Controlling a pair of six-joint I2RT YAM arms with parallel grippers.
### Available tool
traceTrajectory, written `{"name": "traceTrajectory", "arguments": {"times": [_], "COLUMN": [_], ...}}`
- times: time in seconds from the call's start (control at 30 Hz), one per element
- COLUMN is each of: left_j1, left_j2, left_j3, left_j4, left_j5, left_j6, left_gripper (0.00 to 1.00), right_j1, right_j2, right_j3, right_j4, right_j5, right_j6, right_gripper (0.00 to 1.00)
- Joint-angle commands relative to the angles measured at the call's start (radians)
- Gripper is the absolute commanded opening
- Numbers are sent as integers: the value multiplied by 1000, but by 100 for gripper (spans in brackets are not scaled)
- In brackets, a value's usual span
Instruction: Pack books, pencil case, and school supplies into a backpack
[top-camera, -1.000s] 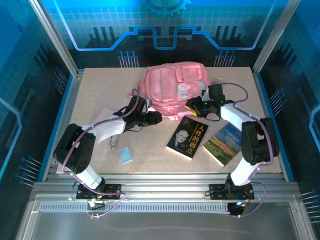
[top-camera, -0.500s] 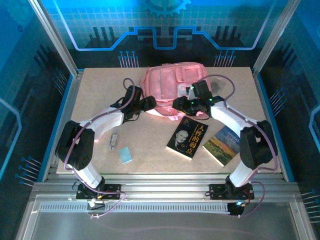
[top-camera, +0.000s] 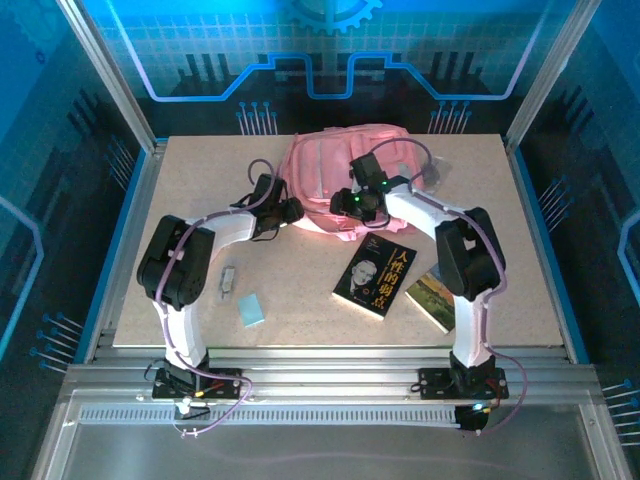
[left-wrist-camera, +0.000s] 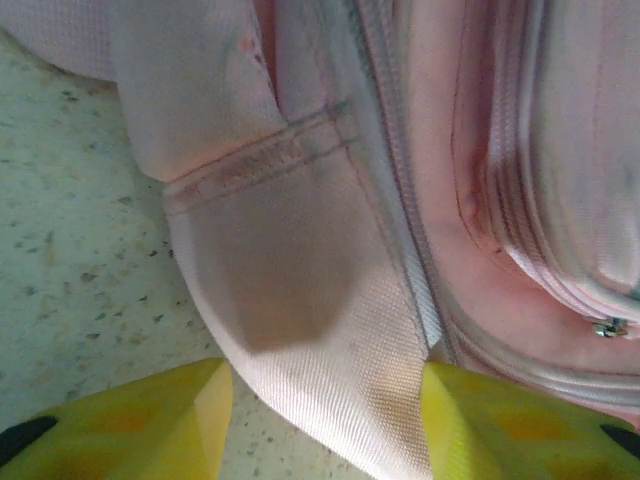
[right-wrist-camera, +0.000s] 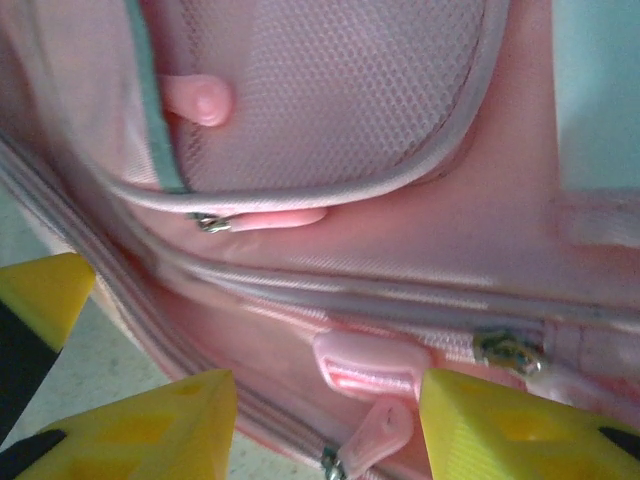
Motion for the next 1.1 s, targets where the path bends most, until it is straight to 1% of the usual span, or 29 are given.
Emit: {"name": "traceTrajectory", "arguments": {"times": [0.0,0.1,0.2,0.37,0.5,0.6,0.67,0.77,0.83,0.97,1.07], "left_j1": [10,10,10,10,10,10,10,10,10,9,-4], "left_j2": [37,48,53,55,55,51,46,38,26,-29,-90], "left_j3": [29,17,5,-21,-33,-35,-30,-28,-27,-57,-89], "left_j4": [20,43,61,95,115,118,104,85,70,50,42], "left_j5": [52,85,98,110,113,110,106,99,97,109,135], "left_j6": [-21,-38,-61,-105,-134,-135,-130,-116,-106,-99,-78], "left_gripper": [48,46,46,46,46,46,47,50,53,54,54], "right_j1": [21,29,44,70,88,92,96,93,86,34,-16], "right_j2": [71,89,71,0,-61,-108,-149,-214,-254,-328,-366], "right_j3": [53,47,26,-46,-110,-163,-186,-220,-246,-300,-352], "right_j4": [-59,-25,-10,-7,-10,41,40,20,6,-53,-54], "right_j5": [51,-21,-99,-202,-227,-322,-353,-355,-331,-170,-88], "right_j6": [-30,-36,-44,-25,-10,2,-2,-13,-21,-7,13], "right_gripper": [53,53,53,54,54,54,54,54,54,54,54]}}
